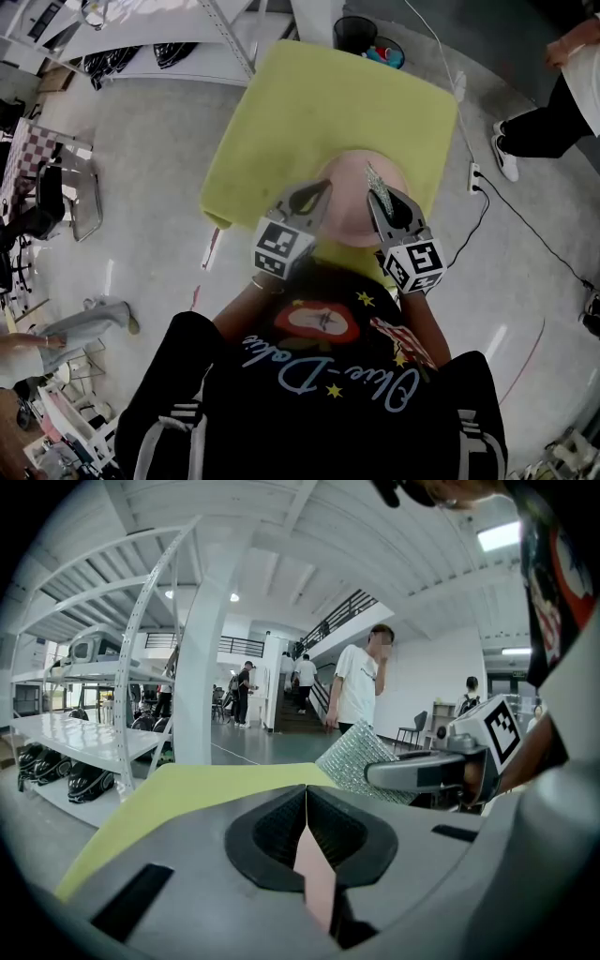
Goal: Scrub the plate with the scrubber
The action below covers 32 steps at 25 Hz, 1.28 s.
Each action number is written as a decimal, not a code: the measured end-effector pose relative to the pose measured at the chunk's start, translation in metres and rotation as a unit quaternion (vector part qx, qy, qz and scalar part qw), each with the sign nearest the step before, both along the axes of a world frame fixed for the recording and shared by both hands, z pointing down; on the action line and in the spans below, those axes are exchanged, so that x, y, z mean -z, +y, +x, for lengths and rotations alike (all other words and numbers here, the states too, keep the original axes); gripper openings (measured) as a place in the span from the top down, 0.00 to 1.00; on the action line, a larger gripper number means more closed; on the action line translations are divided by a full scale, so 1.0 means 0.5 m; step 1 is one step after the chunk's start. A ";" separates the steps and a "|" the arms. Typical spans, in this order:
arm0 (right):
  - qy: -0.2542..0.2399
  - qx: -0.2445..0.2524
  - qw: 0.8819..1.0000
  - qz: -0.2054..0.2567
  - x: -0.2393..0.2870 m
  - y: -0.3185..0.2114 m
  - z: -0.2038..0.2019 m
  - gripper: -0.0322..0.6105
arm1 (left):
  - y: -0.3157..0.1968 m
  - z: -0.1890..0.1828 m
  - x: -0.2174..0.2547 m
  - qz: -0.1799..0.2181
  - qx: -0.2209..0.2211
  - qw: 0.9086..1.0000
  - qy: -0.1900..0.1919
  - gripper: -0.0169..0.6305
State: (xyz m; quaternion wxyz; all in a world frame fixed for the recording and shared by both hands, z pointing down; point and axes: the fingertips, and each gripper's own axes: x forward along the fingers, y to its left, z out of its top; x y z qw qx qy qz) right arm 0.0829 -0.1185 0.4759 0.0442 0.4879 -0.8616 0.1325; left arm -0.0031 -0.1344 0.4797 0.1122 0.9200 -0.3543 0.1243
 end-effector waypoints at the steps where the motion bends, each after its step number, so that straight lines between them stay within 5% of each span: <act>1: 0.002 0.002 1.000 0.002 0.001 0.001 -0.003 0.85 | 0.001 -0.001 0.000 0.000 0.000 1.000 0.000 0.97; 32: 0.023 0.010 1.000 -0.007 -0.008 0.001 -0.007 0.85 | -0.005 -0.002 -0.011 -0.013 -0.001 1.000 0.003 0.97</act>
